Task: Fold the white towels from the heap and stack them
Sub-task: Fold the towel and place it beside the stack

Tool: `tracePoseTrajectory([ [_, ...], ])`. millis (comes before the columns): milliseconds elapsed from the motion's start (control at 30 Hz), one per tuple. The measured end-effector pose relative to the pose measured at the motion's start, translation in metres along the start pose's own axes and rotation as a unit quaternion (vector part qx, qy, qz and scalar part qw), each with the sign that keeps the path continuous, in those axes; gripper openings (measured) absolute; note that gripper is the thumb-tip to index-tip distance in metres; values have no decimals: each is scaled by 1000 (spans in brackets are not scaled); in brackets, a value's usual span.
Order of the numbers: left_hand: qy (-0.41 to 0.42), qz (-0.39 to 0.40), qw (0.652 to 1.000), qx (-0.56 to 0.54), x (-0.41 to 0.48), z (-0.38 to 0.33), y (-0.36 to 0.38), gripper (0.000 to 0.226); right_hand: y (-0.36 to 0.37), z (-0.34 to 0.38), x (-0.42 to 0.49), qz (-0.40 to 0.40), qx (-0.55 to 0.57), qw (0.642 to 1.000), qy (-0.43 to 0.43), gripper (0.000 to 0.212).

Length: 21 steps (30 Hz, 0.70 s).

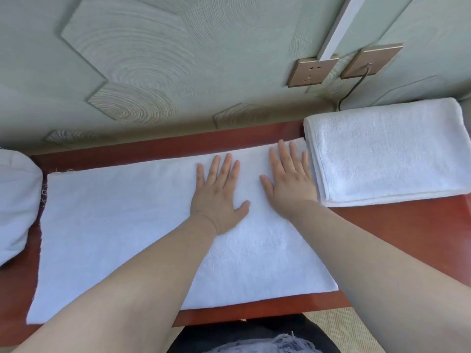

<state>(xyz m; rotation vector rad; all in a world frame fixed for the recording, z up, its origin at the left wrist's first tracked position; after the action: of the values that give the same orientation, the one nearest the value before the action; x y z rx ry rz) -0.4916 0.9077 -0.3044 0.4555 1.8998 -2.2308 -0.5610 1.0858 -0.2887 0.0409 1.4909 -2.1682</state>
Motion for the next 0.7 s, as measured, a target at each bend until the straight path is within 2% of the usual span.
tracePoseTrajectory([
  [100,-3,-10,1000,-5,-1,-1,1,100,22,4,-57,25,-17,998,-50,73],
  [267,-2,-27,999,-20,-19,-3,-2,91,24,-44,-104,20,-57,998,30,76],
  [333,22,-35,998,-55,-55,-12,3,92,23,-34,-108,20,-61,997,35,77],
  [433,58,8,997,-39,-135,-26,37,92,49,1,-143,32,-53,998,-28,78],
  [500,39,28,998,-28,-178,-25,57,89,69,10,-173,52,-62,996,-47,77],
  [633,-25,64,997,-45,-208,-6,69,91,70,4,-184,34,-51,998,34,81],
  [700,-79,55,994,-46,-210,19,67,95,66,23,-176,29,-63,998,11,82],
])
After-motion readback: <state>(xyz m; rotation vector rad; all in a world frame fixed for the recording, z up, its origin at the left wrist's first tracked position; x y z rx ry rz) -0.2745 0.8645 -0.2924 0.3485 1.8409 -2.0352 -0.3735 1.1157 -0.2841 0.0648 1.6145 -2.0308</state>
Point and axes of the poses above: each hand's wrist, its own x-axis towards the middle knuckle, its own y-axis out of the palm, z = x × y, the point moved 5 cm from there along x, towards the middle knuckle, and after that the axes turned 12 degrees about x, right-handed, at the moved point
